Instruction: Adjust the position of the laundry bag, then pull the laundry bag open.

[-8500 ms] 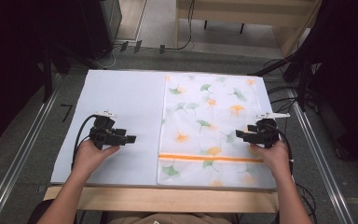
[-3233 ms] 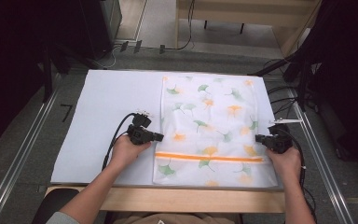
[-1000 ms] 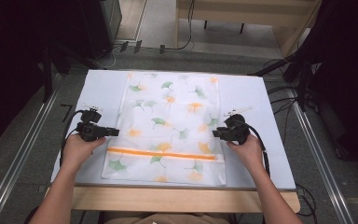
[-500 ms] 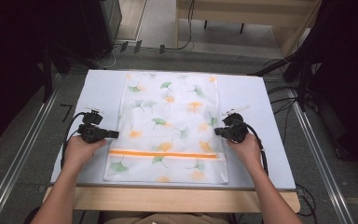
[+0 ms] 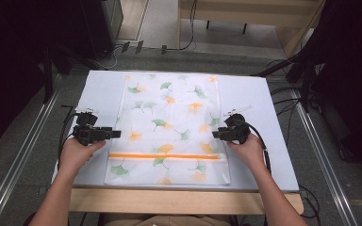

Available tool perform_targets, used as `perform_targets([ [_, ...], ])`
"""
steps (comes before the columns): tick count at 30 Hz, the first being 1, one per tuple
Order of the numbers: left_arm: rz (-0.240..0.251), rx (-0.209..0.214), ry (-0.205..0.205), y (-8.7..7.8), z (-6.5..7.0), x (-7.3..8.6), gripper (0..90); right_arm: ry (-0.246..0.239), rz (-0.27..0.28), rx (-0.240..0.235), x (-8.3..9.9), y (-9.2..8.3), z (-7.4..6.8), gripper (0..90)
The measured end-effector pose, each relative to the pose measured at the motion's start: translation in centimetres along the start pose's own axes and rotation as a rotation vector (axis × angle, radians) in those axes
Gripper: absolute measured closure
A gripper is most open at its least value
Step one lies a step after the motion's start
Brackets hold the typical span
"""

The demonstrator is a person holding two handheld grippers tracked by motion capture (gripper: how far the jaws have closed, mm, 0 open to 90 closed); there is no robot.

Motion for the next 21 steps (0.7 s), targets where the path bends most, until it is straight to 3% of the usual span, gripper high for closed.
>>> perform_targets([
  [12,-0.036,0.0,0.054,0.8,2.2,-0.5,39.8,-0.007,0.048,-0.003,0.5,-2.1,-0.4,58.0],
  [21,-0.074,0.051,0.118,2.2,4.6,-1.2,37.4,-0.001,0.06,0.012,1.7,-4.2,-0.3,55.9],
])
Point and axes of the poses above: each handheld gripper's, and its own axes: y roughly forward along the jaws, x roughly out of its underside, z roughly to its right, the point moved 2 cm from there along y, roughly forward along the jaws, and after that the axes turned 11 degrees about x, right-handed, at the moved point
